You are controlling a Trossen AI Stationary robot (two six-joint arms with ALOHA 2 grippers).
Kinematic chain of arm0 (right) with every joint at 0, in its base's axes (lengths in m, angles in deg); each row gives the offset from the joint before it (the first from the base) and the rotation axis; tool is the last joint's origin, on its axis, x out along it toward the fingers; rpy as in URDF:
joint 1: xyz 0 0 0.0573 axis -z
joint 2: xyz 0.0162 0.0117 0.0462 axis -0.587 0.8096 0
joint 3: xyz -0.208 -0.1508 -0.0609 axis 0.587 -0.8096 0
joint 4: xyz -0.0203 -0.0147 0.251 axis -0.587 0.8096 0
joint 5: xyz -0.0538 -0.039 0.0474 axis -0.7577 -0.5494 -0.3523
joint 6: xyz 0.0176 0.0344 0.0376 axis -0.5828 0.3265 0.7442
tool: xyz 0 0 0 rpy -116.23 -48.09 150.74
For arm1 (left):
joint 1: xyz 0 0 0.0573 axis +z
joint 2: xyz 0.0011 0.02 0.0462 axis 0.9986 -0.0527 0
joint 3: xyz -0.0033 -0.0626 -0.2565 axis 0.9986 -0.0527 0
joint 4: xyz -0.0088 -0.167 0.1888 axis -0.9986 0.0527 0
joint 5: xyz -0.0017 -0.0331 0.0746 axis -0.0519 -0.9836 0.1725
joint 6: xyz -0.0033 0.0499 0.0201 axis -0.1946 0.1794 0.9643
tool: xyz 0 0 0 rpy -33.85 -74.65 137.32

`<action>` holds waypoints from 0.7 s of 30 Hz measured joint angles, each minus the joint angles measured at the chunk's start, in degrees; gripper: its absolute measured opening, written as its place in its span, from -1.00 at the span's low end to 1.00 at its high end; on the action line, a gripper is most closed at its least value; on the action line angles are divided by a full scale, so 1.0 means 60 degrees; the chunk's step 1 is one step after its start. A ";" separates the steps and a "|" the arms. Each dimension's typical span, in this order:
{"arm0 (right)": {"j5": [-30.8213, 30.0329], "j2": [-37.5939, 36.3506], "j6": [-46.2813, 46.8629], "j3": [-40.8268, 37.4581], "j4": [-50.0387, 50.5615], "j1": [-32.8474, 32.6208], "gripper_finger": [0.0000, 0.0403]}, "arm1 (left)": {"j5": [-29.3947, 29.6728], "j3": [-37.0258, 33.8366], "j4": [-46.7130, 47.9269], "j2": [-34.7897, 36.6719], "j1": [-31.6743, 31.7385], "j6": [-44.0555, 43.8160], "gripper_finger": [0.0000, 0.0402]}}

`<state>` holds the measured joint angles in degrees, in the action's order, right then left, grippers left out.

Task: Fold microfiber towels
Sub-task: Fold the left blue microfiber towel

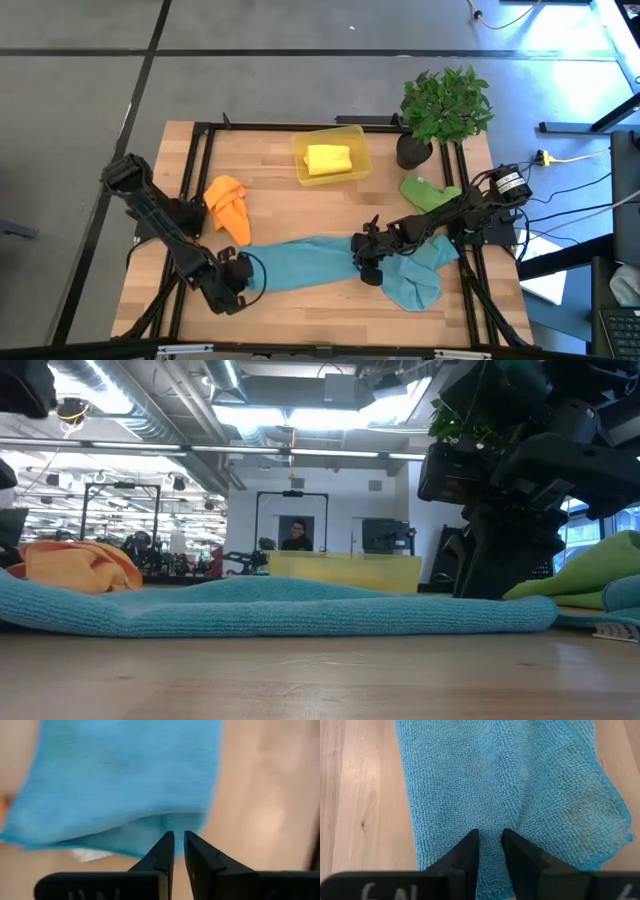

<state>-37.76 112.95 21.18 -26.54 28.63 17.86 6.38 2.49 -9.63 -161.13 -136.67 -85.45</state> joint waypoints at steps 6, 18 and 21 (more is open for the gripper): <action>-0.0024 0.0000 -0.0004 0.0000 -0.0011 -0.0054 -0.53 | -0.0198 -0.0179 -0.0960 -0.0317 0.0007 0.0181 -0.71; -0.0020 0.0000 0.0017 0.0000 -0.0018 -0.0073 -0.53 | -0.0252 -0.0955 -0.1500 -0.0368 0.0039 -0.0531 -0.32; -0.0018 0.0000 0.0023 0.0000 -0.0018 -0.0073 -0.53 | -0.0371 -0.1224 -0.2289 -0.0361 0.0055 -0.0492 -0.33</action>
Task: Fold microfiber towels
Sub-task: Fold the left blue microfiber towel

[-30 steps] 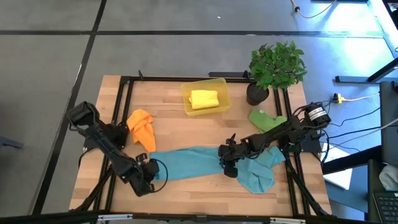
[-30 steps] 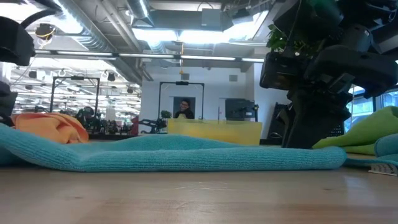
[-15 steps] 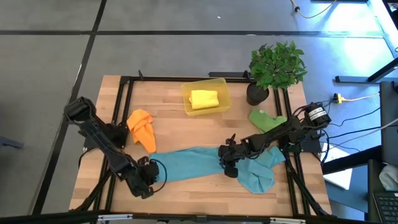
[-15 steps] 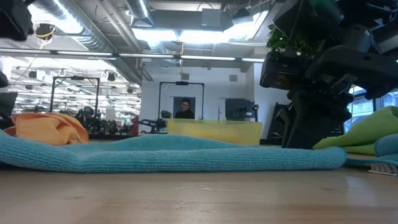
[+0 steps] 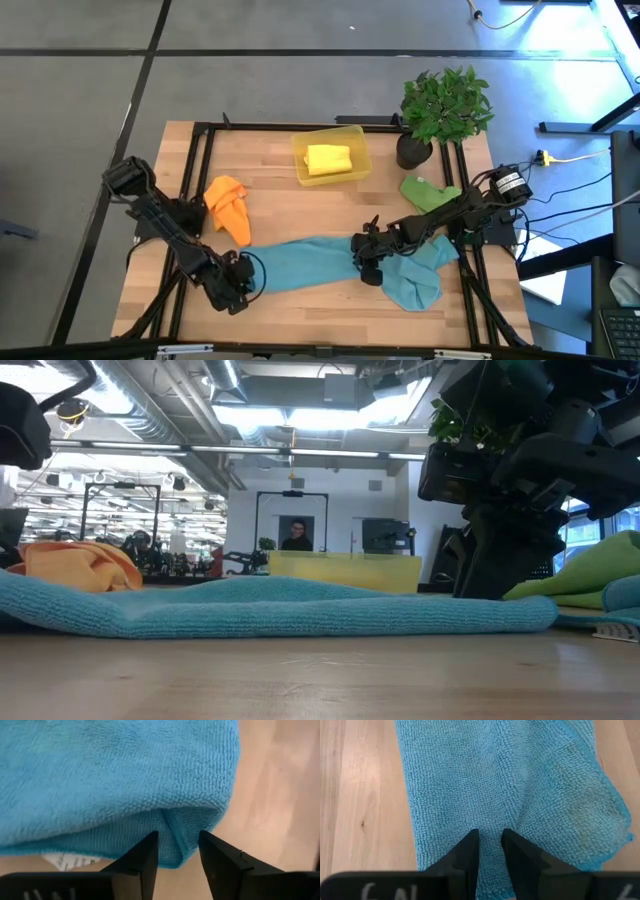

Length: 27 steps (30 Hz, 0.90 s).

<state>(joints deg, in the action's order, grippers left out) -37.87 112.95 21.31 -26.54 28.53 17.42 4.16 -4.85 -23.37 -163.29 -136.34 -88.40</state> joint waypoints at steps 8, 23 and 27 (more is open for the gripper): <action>0.0004 0.0000 0.0003 0.0004 0.0000 0.0000 -0.53 | -0.0102 -0.0164 -0.0463 0.0004 -0.0007 0.0481 -0.35; 0.0009 0.0000 -0.0011 0.0007 0.0038 0.0000 -0.53 | -0.0696 -0.0148 -0.0503 0.0004 -0.0578 0.0674 -0.98; 0.0011 0.0000 -0.0004 0.0015 0.0075 0.0000 -0.53 | -0.0603 0.0021 -0.0474 0.0004 -0.0742 0.0678 -0.99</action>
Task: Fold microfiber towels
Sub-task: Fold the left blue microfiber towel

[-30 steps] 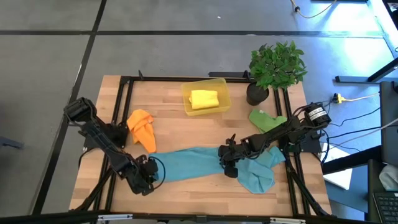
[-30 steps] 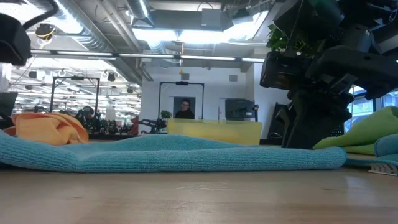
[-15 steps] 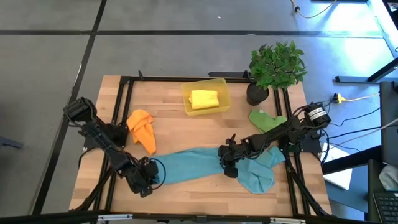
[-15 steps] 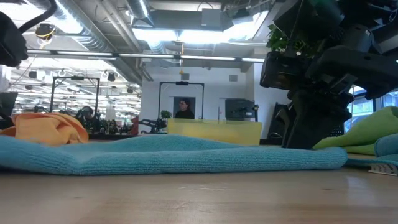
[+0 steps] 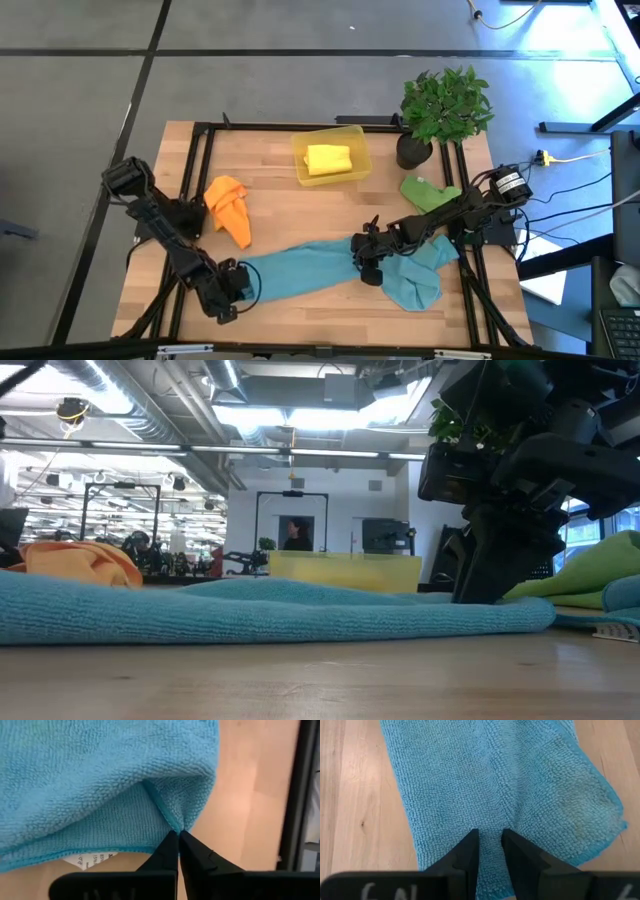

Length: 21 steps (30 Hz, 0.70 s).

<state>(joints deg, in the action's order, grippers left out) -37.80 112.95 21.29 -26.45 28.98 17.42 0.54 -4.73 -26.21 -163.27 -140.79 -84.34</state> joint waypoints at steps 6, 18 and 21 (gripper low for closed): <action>0.0000 -0.0004 0.0000 0.0004 0.0045 0.0000 -0.53 | 0.0433 0.0250 0.0011 0.0000 -0.0409 -0.0015 -1.00; 0.0007 -0.0004 0.0004 0.0004 0.0045 0.0004 -0.53 | 0.1060 0.0635 0.0249 0.0000 -0.1051 -0.0452 -1.00; 0.0011 -0.0004 0.0004 0.0004 0.0048 0.0004 -0.53 | 0.0516 0.0635 0.0069 0.0000 -0.1120 -0.0916 -1.00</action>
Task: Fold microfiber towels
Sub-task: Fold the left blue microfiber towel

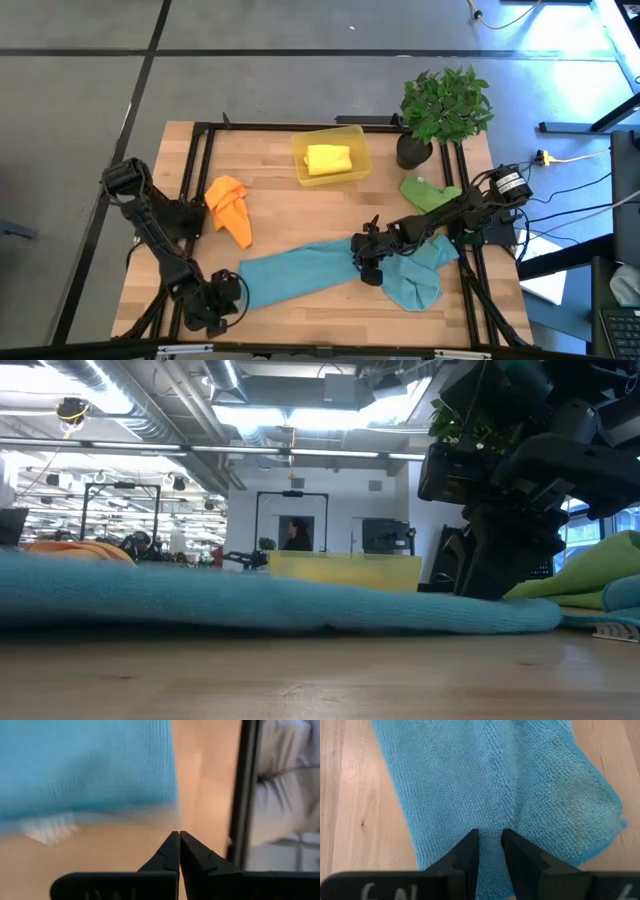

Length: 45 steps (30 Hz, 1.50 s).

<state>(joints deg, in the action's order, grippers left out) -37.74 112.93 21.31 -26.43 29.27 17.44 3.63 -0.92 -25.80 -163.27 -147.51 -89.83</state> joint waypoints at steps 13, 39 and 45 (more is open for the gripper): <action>0.0000 0.0000 -0.0011 -0.0007 -0.0004 0.0000 -0.53 | 0.0784 0.0002 0.0506 0.0000 0.0082 0.0256 -1.00; 0.0015 0.0008 0.0222 0.0088 0.0091 -0.0007 -0.53 | 0.1771 -0.0011 -0.2533 -0.0495 0.1428 0.3189 -1.00; 0.0412 0.0044 -0.0312 0.0483 0.0252 -0.0023 -0.52 | 0.1775 -0.0011 -0.2685 -0.0499 0.1508 0.3179 -1.00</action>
<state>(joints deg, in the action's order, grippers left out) -35.26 113.19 19.44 -23.53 30.78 17.30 14.29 -0.98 -41.90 -166.26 -138.46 -70.76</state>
